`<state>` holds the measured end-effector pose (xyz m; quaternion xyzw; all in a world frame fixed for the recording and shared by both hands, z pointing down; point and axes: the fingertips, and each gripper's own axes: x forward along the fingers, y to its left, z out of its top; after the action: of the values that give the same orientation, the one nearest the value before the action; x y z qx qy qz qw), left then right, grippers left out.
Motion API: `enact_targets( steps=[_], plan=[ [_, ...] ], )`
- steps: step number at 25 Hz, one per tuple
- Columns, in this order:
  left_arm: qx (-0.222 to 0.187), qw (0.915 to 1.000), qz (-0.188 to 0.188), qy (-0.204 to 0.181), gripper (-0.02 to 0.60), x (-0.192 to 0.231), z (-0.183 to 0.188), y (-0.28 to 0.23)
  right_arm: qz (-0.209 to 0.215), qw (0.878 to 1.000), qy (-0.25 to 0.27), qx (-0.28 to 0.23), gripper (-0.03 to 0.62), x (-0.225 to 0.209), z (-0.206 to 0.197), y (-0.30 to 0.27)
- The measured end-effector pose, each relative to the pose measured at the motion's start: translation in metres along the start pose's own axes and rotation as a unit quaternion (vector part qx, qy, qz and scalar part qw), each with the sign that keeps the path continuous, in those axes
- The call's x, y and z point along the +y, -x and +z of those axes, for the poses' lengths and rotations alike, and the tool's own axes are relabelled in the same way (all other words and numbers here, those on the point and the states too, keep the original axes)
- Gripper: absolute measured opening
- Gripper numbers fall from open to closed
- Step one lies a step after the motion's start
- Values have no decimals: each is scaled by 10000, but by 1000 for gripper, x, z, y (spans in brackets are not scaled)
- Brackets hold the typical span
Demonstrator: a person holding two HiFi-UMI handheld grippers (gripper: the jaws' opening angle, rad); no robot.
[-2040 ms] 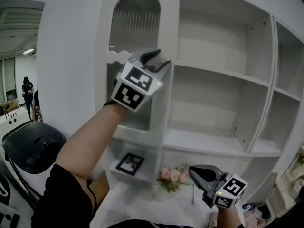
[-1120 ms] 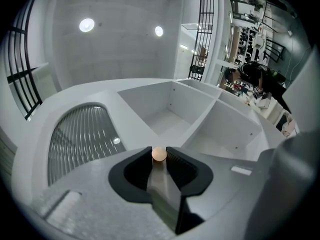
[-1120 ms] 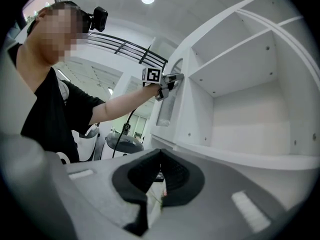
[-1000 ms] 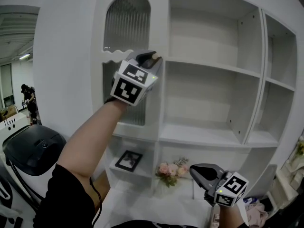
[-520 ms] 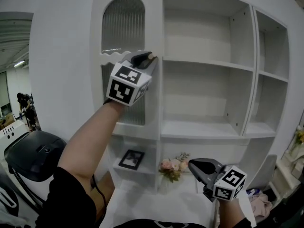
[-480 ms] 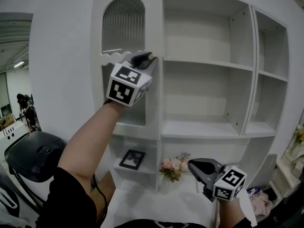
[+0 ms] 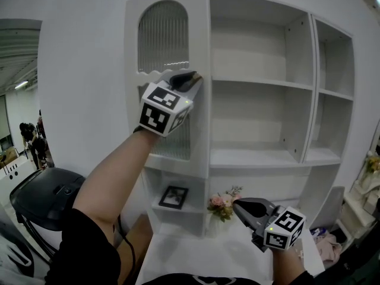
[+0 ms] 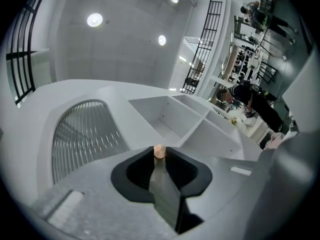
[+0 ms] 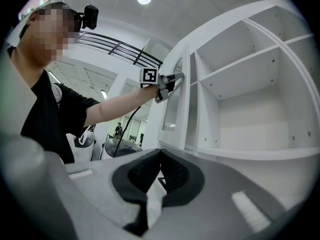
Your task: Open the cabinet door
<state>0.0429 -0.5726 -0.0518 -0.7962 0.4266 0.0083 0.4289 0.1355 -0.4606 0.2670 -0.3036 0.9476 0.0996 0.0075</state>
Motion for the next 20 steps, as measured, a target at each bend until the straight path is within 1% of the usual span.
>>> enact_targets(
  steps=[3,7,14,20],
  plan=[
    [-20,9999,-82,102,77,1,5,10,23,9999,-24,-109,-5,20,9,-6],
    [-4,9997,-214,150,77,1,14,23,28,9999,14,-110,-5,47,16,-9],
    [-111,9990,-347,245,77,3,28,50,-184,9998,-8,-123,-5,78,23,-2],
    [-190,9982,-444,357,77,6,37,71,-310,9993,96,-178,-5,103,30,-1]
  ],
)
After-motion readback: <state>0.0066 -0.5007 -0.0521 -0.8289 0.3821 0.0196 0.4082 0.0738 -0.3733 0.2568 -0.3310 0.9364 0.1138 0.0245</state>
